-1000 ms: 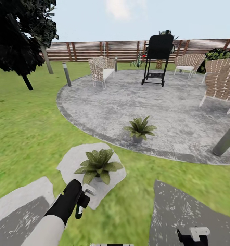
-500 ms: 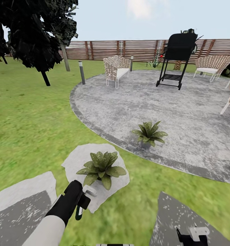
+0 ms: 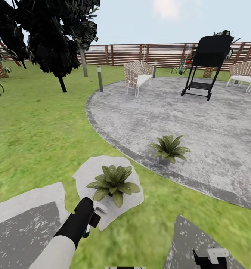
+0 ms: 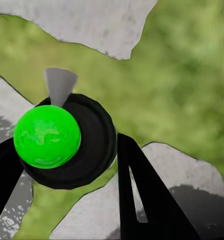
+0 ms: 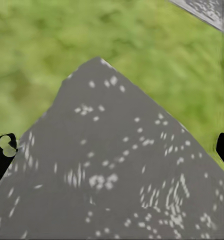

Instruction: Pick up the pesticide atomizer in the garden and spray insectifuge to fully cover both potted plants in the garden.

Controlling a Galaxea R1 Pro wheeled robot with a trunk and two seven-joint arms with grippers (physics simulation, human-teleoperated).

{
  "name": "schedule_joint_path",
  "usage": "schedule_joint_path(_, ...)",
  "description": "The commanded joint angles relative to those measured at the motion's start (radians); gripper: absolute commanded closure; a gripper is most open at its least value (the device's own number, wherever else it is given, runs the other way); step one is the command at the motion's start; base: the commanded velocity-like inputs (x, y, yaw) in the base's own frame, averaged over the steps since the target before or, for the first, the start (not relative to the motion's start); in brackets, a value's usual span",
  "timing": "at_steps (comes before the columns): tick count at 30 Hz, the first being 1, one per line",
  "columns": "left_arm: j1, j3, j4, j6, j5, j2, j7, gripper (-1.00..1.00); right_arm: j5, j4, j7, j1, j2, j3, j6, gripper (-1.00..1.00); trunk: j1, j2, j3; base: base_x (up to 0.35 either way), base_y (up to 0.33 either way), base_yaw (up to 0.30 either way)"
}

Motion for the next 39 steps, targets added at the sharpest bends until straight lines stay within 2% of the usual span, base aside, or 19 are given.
schedule_joint_path(1,-0.001,0.005,-0.002,0.002,-0.011,-0.001,-0.01,1.0,0.001,0.0,0.008,-0.001,0.0,-0.009,-0.003,-1.0,0.0,0.0,-0.001,0.0,-0.272,0.002)
schedule_joint_path(6,-0.001,0.017,-0.002,0.003,-0.013,0.007,-0.007,1.0,0.001,0.0,0.009,-0.001,0.0,-0.009,-0.003,-1.0,0.0,0.0,-0.001,0.0,-0.272,0.0)
schedule_joint_path(7,-0.001,0.028,-0.002,0.003,-0.013,0.009,-0.007,1.0,0.001,0.0,0.009,-0.001,0.0,-0.009,-0.003,-1.0,0.0,0.0,-0.001,0.0,-0.273,0.0)
schedule_joint_path(13,0.042,0.207,-0.002,-0.009,-0.011,0.011,-0.004,1.0,0.001,0.002,0.01,-0.001,0.0,-0.009,-0.002,-1.0,0.0,0.0,-0.002,0.039,-0.251,0.039)
schedule_joint_path(15,0.049,0.226,-0.002,-0.01,-0.011,0.01,-0.003,1.0,0.001,0.002,0.009,-0.001,0.001,-0.009,-0.002,-1.0,0.0,0.0,-0.004,0.089,-0.194,0.16)
schedule_joint_path(23,0.055,0.228,0.0,-0.011,-0.024,0.009,0.007,1.0,0.001,0.002,0.009,-0.001,0.001,-0.007,-0.002,-1.0,0.0,0.0,-0.013,0.027,-0.042,0.181)
schedule_joint_path(25,0.056,0.228,0.0,-0.011,-0.021,0.009,0.039,1.0,0.001,0.002,0.01,-0.001,0.001,-0.007,-0.002,-1.0,0.0,0.0,-0.015,0.0,-0.001,0.184)
schedule_joint_path(26,0.058,0.229,0.0,-0.01,-0.015,0.008,0.078,1.0,0.001,0.002,0.01,-0.001,0.001,-0.007,-0.002,-1.0,0.0,0.0,-0.016,0.0,0.0,0.184)
schedule_joint_path(28,0.058,0.229,0.0,-0.009,-0.011,0.005,0.103,1.0,0.001,0.002,0.01,-0.001,0.001,-0.007,-0.002,-1.0,0.0,0.0,-0.018,0.0,0.0,0.173)
schedule_joint_path(39,0.059,0.229,0.002,-0.009,-0.001,0.0,0.11,1.0,0.001,0.003,0.01,-0.001,0.001,-0.007,-0.002,-1.0,0.0,0.0,-0.02,0.132,-0.161,0.023)
